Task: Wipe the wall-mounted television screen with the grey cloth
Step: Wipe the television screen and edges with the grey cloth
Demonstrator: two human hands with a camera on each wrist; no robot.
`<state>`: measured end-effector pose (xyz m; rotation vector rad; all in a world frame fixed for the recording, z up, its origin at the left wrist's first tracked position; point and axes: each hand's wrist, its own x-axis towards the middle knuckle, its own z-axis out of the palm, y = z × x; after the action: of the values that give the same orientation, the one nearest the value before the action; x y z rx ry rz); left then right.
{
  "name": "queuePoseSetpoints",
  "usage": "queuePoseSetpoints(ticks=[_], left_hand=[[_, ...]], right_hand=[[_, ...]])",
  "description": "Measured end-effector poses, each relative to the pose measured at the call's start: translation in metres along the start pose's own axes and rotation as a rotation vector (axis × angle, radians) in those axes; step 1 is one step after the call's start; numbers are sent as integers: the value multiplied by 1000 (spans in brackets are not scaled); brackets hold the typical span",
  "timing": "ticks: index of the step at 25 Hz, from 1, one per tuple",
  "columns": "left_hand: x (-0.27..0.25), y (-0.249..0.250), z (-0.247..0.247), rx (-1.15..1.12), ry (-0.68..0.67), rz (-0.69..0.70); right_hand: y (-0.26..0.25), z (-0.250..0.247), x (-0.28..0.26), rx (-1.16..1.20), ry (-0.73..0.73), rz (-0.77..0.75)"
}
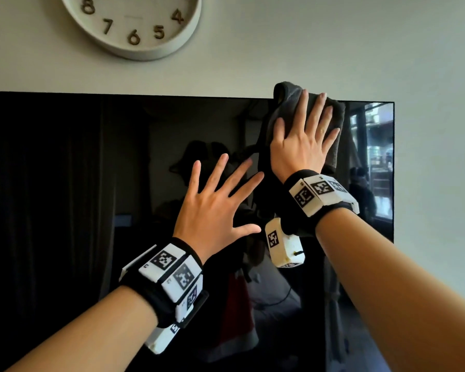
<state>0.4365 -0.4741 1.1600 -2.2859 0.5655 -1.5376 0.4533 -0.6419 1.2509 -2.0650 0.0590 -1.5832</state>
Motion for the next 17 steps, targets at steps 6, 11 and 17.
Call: queuePoseSetpoints(ticks=[6, 11, 17], left_hand=[[-45, -63, -11, 35, -9, -45], [-70, -95, -4, 63, -70, -35], [-70, -96, 3, 23, -17, -12]], right_hand=[[-43, 8, -13, 3, -19, -35], [-71, 26, -31, -66, -27, -220], [-95, 30, -35, -21, -21, -76]])
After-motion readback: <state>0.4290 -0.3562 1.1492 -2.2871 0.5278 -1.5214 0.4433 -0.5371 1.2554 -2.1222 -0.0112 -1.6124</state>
